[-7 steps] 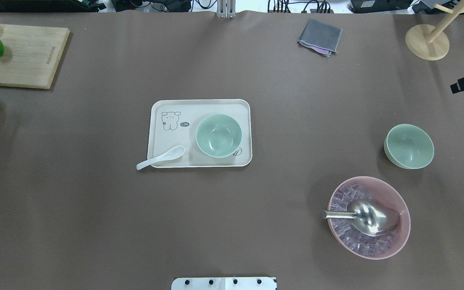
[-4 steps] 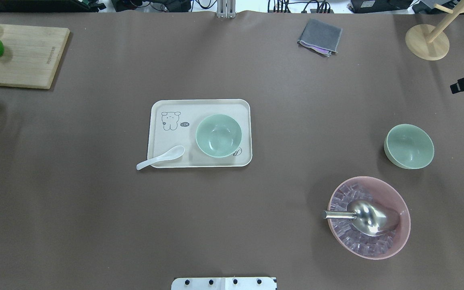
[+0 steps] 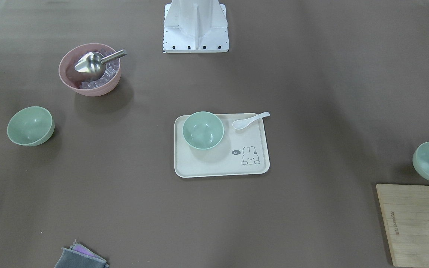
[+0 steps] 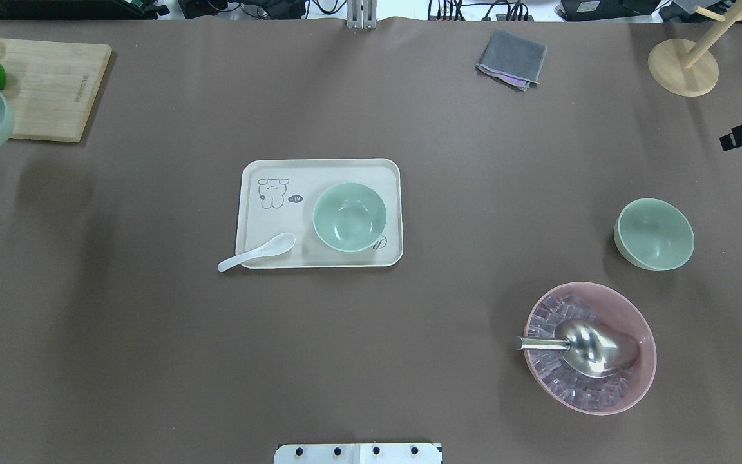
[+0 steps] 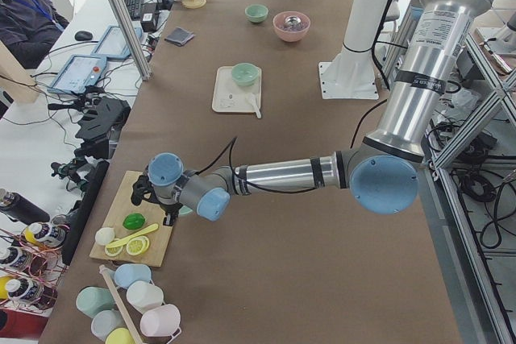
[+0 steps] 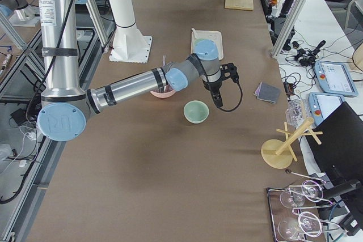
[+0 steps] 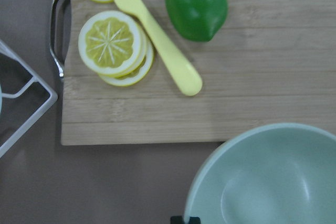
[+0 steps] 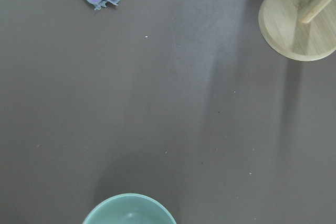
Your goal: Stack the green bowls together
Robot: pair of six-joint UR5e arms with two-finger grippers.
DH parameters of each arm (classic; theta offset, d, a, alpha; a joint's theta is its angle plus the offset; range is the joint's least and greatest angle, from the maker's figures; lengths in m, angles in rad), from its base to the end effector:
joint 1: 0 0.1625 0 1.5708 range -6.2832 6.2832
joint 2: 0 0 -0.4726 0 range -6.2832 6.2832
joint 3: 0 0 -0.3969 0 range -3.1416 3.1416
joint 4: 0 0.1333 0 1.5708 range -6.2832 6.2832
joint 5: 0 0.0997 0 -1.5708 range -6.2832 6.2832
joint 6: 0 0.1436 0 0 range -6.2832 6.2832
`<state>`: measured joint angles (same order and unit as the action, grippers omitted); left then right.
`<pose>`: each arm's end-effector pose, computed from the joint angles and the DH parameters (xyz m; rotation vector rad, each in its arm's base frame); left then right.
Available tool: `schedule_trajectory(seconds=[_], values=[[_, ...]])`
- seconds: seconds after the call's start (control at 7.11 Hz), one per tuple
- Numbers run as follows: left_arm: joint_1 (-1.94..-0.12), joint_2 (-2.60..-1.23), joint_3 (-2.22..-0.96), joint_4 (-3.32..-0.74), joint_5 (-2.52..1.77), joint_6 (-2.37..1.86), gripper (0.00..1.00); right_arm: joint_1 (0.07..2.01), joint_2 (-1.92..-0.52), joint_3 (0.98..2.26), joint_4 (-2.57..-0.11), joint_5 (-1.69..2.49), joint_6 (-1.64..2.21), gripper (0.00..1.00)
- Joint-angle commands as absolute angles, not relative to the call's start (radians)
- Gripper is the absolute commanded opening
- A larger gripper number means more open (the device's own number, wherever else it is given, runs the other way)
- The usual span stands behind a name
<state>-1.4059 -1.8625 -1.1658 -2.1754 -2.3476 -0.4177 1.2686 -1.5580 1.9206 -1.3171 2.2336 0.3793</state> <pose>0.0772 -0.6628 0.7033 0.2277 0.8613 -0.0451 -0.1130 -0.5136 0.5290 0.3444 -0.8019 -0.1320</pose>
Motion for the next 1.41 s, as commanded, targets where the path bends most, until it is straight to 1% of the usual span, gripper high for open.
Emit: schedule_trajectory(seconds=[0.0,0.28,0.42,0.56,0.7,0.84,1.13,1.27], values=[[-1.355,-1.859,-1.369,-2.129,-2.388,-0.636,0.00,1.269,-1.565,1.917,-1.318,2.237,0.380,0.99],[-1.208,-1.861,-1.519,-2.128,-2.384,-0.847,0.00,1.269,-1.574,1.917,-1.318,2.240,0.380,0.99],[-1.137,-1.864,-1.608,-2.071,-2.375,-0.938,0.00,1.269,-1.578,1.917,-1.318,2.240,0.380,0.99],[-1.049,-1.918,-1.708,-1.905,-2.280,-1.003,0.00,1.269,-1.580,1.916,-1.319,2.240,0.379,0.99],[-0.979,-2.016,-1.767,-1.685,-2.191,-1.014,0.00,1.269,-1.580,1.916,-1.319,2.240,0.380,1.00],[-0.901,-2.107,-1.772,-1.560,-2.134,-1.072,0.00,1.269,-1.586,1.917,-1.319,2.241,0.380,1.00],[-0.781,-2.205,-1.744,-1.532,-2.105,-1.202,0.00,1.269,-1.589,1.916,-1.318,2.240,0.379,1.00],[-0.752,-2.279,-1.693,-1.499,-2.102,-1.242,0.00,1.269,-1.589,1.916,-1.319,2.237,0.379,1.00]])
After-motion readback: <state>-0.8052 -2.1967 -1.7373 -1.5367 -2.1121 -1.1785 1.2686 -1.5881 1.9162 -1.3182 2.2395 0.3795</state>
